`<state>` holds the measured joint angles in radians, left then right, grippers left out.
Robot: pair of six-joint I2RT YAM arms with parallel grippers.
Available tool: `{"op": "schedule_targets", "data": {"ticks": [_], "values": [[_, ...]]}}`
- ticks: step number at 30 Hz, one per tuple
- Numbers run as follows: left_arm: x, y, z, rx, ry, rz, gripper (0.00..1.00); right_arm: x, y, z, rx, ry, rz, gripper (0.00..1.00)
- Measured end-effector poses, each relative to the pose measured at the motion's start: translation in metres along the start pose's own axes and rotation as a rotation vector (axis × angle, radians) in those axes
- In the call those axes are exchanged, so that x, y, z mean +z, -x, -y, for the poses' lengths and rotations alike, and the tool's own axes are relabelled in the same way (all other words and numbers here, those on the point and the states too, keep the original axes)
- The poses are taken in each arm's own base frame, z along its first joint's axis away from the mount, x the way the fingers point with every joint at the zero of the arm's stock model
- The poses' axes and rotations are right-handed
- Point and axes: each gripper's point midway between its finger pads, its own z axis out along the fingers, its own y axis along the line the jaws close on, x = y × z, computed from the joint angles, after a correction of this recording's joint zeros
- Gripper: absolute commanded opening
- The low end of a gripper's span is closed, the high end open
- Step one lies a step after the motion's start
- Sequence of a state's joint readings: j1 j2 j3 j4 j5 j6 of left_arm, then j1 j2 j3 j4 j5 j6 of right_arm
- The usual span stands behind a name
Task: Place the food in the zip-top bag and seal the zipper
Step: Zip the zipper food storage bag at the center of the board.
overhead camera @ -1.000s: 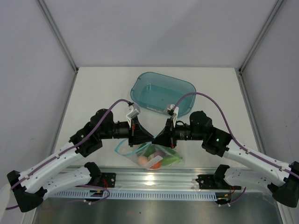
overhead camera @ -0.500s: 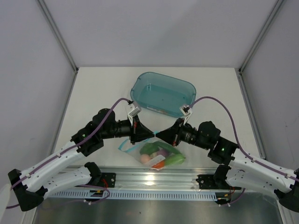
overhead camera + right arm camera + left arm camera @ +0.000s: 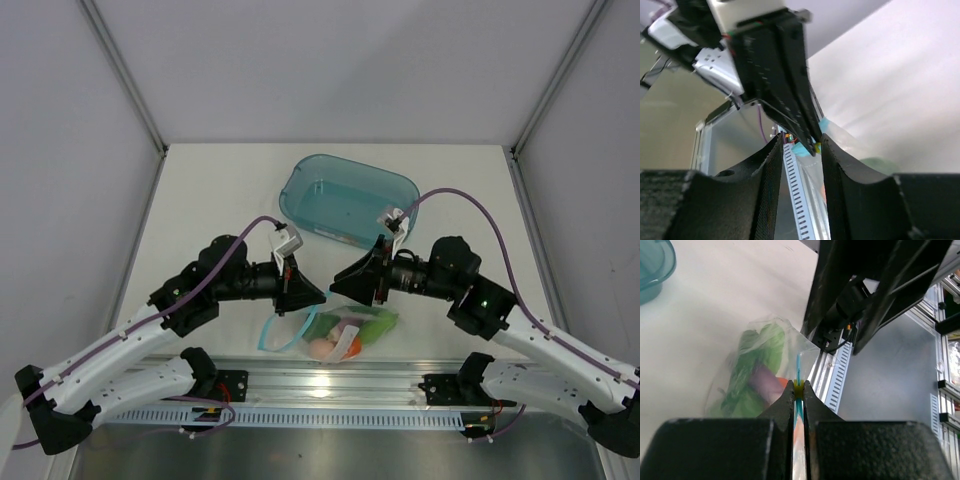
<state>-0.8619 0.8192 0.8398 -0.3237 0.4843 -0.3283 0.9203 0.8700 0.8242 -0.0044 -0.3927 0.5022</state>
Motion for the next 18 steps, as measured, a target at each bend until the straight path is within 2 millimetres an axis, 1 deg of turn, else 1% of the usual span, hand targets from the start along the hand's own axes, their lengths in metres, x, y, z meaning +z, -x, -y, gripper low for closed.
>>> {"op": "schedule_targets", "data": {"ticks": [3, 6, 8, 13, 15, 18], "values": [[0.0, -0.002, 0.004, -0.002, -0.021, -0.011, 0.01, -0.004, 0.008, -0.01, -0.074, 0.062, -0.016, 0.37], [-0.001, -0.003, 0.007, -0.002, -0.039, -0.017, 0.0, -0.004, 0.006, -0.007, -0.111, 0.102, -0.059, 0.37], [-0.001, -0.004, 0.008, -0.002, -0.049, -0.02, 0.0, -0.003, -0.001, -0.001, -0.12, 0.117, -0.097, 0.36], [-0.002, -0.005, 0.012, -0.002, -0.07, -0.027, 0.01, 0.0, -0.025, 0.015, -0.106, 0.157, -0.22, 0.32], [-0.002, -0.005, 0.013, -0.002, -0.073, -0.028, 0.01, 0.001, -0.033, 0.018, -0.102, 0.18, -0.258, 0.29], [-0.002, -0.005, 0.014, -0.002, -0.079, -0.028, 0.01, -0.001, -0.041, 0.015, -0.101, 0.22, -0.294, 0.27]]}}
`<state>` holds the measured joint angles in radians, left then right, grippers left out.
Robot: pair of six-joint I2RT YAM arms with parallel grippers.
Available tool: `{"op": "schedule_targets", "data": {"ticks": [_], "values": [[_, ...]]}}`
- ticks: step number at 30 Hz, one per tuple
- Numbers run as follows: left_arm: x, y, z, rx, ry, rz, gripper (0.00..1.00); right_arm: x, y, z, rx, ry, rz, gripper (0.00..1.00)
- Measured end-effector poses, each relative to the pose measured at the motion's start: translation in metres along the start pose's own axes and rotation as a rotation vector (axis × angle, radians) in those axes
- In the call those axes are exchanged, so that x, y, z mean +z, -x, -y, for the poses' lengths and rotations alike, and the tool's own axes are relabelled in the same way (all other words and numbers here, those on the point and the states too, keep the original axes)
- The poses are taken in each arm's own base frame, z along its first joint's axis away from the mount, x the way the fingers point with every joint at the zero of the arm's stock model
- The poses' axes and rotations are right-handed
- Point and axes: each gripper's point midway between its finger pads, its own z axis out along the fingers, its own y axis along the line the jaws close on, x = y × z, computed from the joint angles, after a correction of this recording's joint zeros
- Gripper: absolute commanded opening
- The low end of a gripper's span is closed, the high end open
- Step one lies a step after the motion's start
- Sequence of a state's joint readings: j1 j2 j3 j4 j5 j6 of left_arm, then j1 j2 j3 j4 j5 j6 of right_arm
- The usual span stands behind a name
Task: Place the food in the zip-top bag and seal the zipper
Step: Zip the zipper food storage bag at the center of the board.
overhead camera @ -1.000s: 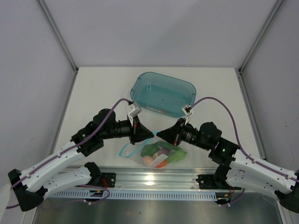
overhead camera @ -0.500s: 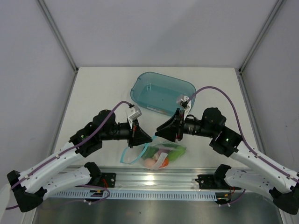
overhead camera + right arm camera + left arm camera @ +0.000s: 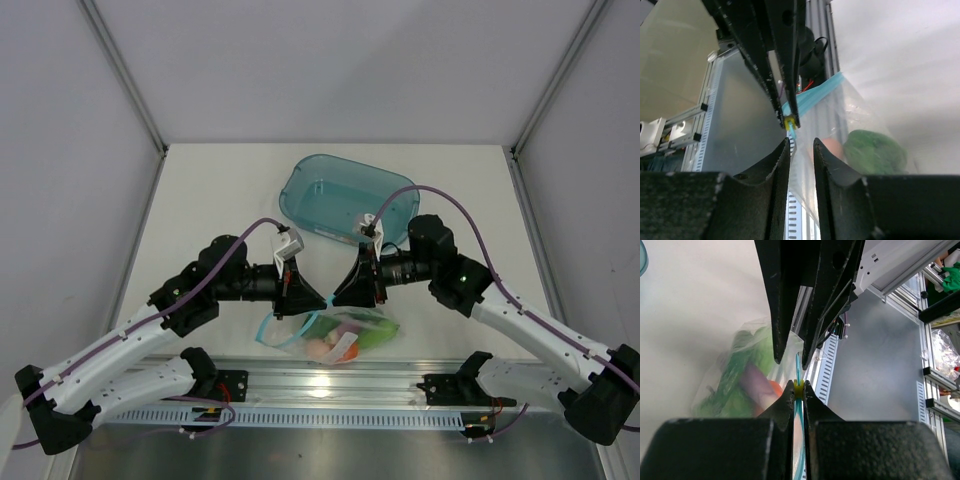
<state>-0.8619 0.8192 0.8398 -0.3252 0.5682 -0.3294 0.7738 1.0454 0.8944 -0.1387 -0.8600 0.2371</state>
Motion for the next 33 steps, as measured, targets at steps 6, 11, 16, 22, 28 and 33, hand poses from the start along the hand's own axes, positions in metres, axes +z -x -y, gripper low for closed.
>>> {"op": "schedule_targets", "data": {"ticks": [6, 11, 16, 22, 28, 33], "values": [[0.0, -0.001, 0.002, 0.0, -0.013, -0.003, 0.01, -0.002, 0.003, -0.012, -0.022, 0.059, -0.009, 0.25], [0.0, -0.001, 0.003, -0.001, -0.015, -0.004, 0.01, -0.002, 0.002, -0.016, -0.024, 0.082, -0.014, 0.16], [0.0, -0.001, 0.003, -0.001, -0.019, -0.005, 0.01, 0.0, 0.003, -0.016, -0.022, 0.099, -0.015, 0.16], [0.0, -0.001, 0.003, -0.001, -0.02, -0.005, 0.0, 0.003, 0.005, -0.015, -0.032, 0.107, -0.007, 0.16], [0.0, -0.001, 0.004, -0.001, -0.022, -0.005, 0.01, 0.008, 0.003, -0.015, -0.023, 0.119, -0.018, 0.15], [0.0, -0.001, 0.004, -0.001, -0.022, -0.007, 0.01, 0.009, 0.001, -0.014, -0.017, 0.125, -0.025, 0.13]]}}
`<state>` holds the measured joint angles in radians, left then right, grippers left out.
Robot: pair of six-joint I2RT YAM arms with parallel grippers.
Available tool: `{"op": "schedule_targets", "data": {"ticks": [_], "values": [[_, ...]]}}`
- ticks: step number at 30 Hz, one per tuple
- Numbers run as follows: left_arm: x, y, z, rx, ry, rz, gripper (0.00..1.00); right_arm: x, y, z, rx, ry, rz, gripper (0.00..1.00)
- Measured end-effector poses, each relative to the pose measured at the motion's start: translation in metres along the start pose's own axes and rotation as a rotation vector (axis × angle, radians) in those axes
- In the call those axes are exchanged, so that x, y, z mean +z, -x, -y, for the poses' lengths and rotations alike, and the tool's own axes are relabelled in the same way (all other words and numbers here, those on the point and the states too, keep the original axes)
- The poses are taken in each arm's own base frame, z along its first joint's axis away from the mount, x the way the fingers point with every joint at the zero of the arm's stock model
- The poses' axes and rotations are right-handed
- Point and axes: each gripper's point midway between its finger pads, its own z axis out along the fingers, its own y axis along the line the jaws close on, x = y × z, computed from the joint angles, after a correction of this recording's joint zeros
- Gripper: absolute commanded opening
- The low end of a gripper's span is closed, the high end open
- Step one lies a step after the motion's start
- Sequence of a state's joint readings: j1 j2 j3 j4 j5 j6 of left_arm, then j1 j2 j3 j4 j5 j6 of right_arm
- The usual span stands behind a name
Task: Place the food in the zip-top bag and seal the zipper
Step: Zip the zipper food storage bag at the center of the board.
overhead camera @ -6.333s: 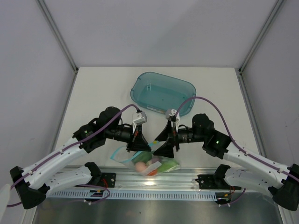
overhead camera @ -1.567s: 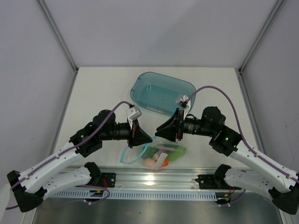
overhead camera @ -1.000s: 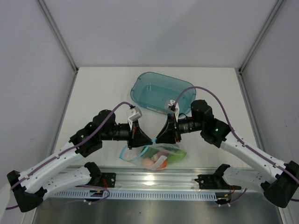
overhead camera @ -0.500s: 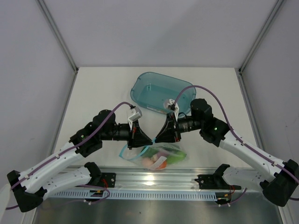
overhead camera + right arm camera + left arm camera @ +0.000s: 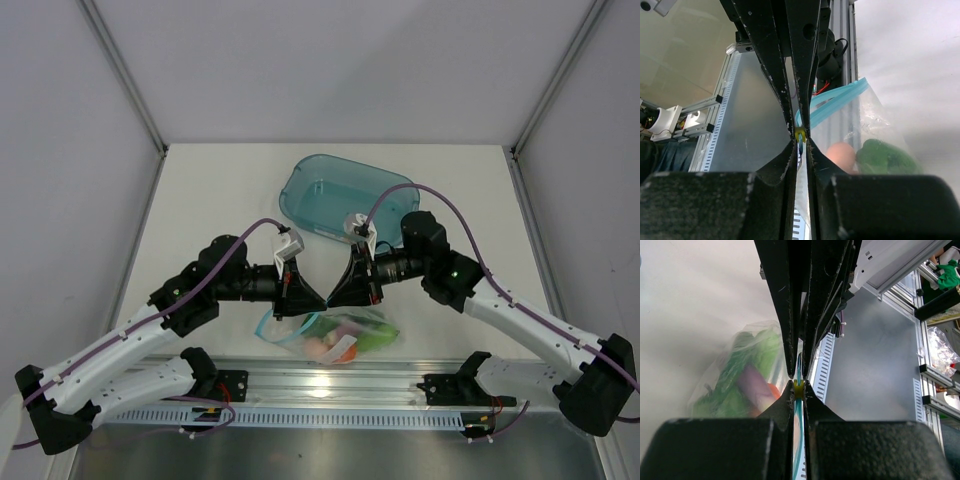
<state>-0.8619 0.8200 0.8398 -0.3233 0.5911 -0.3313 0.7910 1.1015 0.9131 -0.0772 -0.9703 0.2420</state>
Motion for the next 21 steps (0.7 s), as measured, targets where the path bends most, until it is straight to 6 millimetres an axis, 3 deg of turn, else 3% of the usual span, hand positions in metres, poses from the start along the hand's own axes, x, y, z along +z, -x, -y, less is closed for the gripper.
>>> {"op": "schedule_targets", "data": {"ticks": [2, 3, 8, 14, 21], "values": [[0.0, 0.0, 0.0, 0.0, 0.0, 0.001, 0.0, 0.0, 0.0, 0.0, 0.0, 0.0, -0.001, 0.01], [0.0, 0.0, 0.0, 0.0, 0.001, 0.0, 0.01, 0.0, 0.0, 0.0, -0.001, 0.004, -0.002, 0.0], [0.0, -0.001, 0.0, -0.002, -0.001, -0.003, 0.01, 0.001, -0.002, 0.0, 0.004, 0.001, -0.005, 0.0], [0.0, -0.006, -0.007, -0.018, 0.032, -0.02, 0.01, 0.001, -0.003, 0.01, 0.003, -0.132, 0.003, 0.0], [0.005, -0.002, -0.019, -0.009, 0.079, -0.007, 0.01, -0.023, 0.014, 0.033, -0.028, -0.388, 0.098, 0.0]]}}
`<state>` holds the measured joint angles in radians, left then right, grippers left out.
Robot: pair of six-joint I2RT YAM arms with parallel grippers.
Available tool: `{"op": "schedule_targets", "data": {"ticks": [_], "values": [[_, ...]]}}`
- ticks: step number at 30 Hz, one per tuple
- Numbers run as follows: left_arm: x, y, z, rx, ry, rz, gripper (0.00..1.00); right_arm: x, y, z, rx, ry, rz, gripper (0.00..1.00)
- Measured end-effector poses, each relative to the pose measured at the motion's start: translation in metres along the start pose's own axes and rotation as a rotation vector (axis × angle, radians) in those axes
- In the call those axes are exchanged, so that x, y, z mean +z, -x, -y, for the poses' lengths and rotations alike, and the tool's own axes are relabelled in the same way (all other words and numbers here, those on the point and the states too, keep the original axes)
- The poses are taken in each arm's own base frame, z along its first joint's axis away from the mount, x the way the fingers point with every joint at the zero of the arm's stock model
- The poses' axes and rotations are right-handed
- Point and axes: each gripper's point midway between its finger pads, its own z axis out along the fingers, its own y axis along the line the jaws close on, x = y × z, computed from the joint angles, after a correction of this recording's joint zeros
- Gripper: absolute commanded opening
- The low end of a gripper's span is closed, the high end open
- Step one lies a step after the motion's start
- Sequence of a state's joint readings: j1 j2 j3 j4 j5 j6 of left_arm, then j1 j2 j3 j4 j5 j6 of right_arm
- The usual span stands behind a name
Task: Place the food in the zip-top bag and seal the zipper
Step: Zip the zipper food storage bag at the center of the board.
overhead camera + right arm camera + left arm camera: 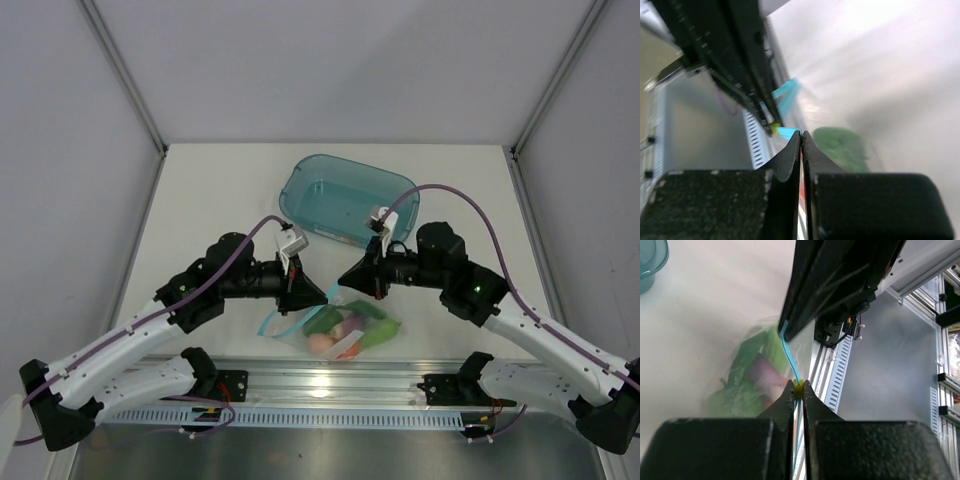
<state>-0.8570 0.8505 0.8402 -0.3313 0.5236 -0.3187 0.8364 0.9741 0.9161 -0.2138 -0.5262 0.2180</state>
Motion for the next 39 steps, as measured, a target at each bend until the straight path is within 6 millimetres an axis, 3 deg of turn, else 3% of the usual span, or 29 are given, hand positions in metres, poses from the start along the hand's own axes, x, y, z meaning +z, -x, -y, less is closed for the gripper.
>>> {"op": "schedule_targets", "data": {"ticks": [8, 13, 14, 15, 16, 20, 26, 32, 39], "values": [[-0.003, -0.017, -0.001, -0.03, 0.013, -0.08, 0.01, -0.029, 0.027, 0.055, -0.006, -0.297, 0.127, 0.0], [-0.009, -0.019, 0.0, -0.022, 0.019, -0.096, 0.01, -0.043, 0.033, 0.06, -0.013, -0.331, 0.156, 0.0], [-0.01, -0.019, 0.001, -0.022, 0.019, -0.097, 0.01, -0.043, 0.033, 0.058, -0.015, -0.306, 0.151, 0.04], [-0.011, -0.02, 0.001, -0.021, 0.019, -0.098, 0.01, -0.043, 0.032, 0.054, -0.018, -0.267, 0.141, 0.16], [-0.011, -0.02, 0.001, -0.02, 0.018, -0.098, 0.0, -0.041, 0.029, 0.049, -0.013, -0.217, 0.125, 0.45], [-0.012, -0.02, 0.003, -0.018, 0.007, -0.101, 0.01, -0.022, 0.006, 0.025, 0.024, 0.033, 0.005, 0.6], [-0.013, -0.02, 0.006, -0.017, -0.005, -0.099, 0.01, -0.005, -0.024, -0.002, 0.094, 0.258, -0.135, 0.6], [-0.013, -0.02, 0.008, -0.017, -0.015, -0.1, 0.01, -0.002, -0.028, -0.024, 0.078, 0.366, -0.159, 0.53], [-0.013, -0.019, 0.01, -0.015, -0.029, -0.097, 0.01, 0.004, -0.03, -0.028, 0.077, 0.396, -0.169, 0.43]]}}
